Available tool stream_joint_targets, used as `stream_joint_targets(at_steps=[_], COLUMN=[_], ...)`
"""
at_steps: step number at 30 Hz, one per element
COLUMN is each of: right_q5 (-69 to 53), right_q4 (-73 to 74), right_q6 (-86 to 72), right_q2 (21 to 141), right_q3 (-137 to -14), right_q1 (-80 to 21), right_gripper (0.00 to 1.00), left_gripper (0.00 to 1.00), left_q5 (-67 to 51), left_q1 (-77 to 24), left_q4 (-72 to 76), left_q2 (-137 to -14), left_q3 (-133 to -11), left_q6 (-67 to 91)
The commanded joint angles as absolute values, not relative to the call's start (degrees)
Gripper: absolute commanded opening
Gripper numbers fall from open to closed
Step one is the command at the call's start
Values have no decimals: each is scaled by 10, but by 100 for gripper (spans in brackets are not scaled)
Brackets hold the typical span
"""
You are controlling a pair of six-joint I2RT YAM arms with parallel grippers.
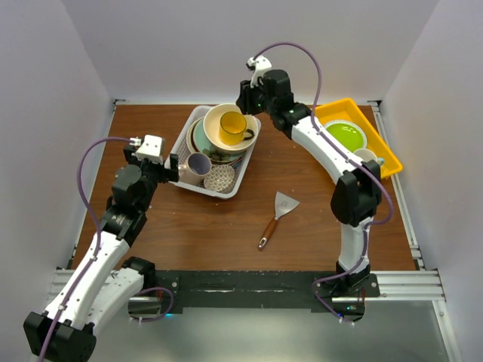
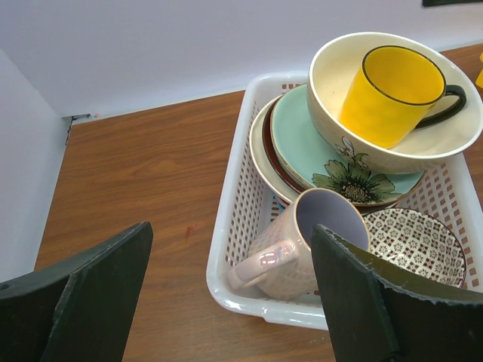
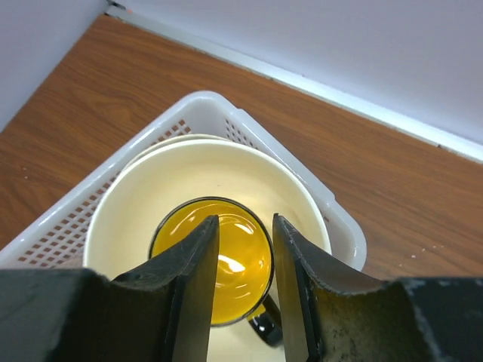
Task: Place the mixed dishes into the plastic bin
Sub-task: Place the cup in the plastic bin, then reset both arms
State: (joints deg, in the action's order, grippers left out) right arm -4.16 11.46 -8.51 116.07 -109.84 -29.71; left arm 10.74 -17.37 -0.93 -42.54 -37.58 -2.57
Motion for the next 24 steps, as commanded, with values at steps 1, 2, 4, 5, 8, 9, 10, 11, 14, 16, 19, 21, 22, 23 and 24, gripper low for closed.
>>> stream_joint_targets(at_steps=[1, 2, 4, 5, 8, 9, 10, 11, 14, 16, 19, 21, 22, 23, 24], right_q5=[-58, -62, -72, -77, -99, -110, -133, -146, -213, -271, -309, -325, -326, -325, -323], right_q4=[93, 93, 93, 93, 93, 93, 94, 94, 105, 120, 137, 146, 158, 168, 179], right_q6=[-49, -37, -26, -14, -4, 17, 27, 32, 58, 81, 117, 139, 153, 158, 163], right_q2=[1082, 1072, 1038, 1025, 975, 963, 935, 922, 863, 837, 776, 730, 717, 708, 690], right_q3=[-1069, -1062, -1034, -1024, -983, -972, -949, -939, -896, -868, -823, -790, -782, -778, -772], right_q1=[-300, -298, -295, -293, -281, -278, -273, -261, -228, -196, -168, -149, -145, -136, -134], right_gripper=[40, 40, 41, 42, 43, 44, 45, 47, 52, 56, 63, 70, 71, 73, 74], left_gripper=[91, 91, 91, 91, 91, 92, 92, 92, 94, 96, 97, 98, 98, 98, 98], left_q5=[116, 116, 117, 117, 118, 118, 118, 118, 117, 116, 110, 104, 99, 94, 82], left_q1=[-171, -171, -171, -171, -171, -171, -171, -171, -171, -171, -171, -171, -171, -171, -171], left_q4=[22, 22, 22, 22, 22, 22, 23, 24, 24, 24, 23, 17, 14, 11, 3], left_q2=[-416, -414, -412, -411, -408, -408, -406, -403, -400, -396, -388, -379, -374, -365, -360], left_q3=[-374, -374, -374, -374, -374, -373, -372, -371, -369, -369, -367, -367, -366, -366, -367], left_q6=[-20, -20, -20, -19, -18, -18, -18, -16, -10, -4, 14, 28, 35, 49, 57])
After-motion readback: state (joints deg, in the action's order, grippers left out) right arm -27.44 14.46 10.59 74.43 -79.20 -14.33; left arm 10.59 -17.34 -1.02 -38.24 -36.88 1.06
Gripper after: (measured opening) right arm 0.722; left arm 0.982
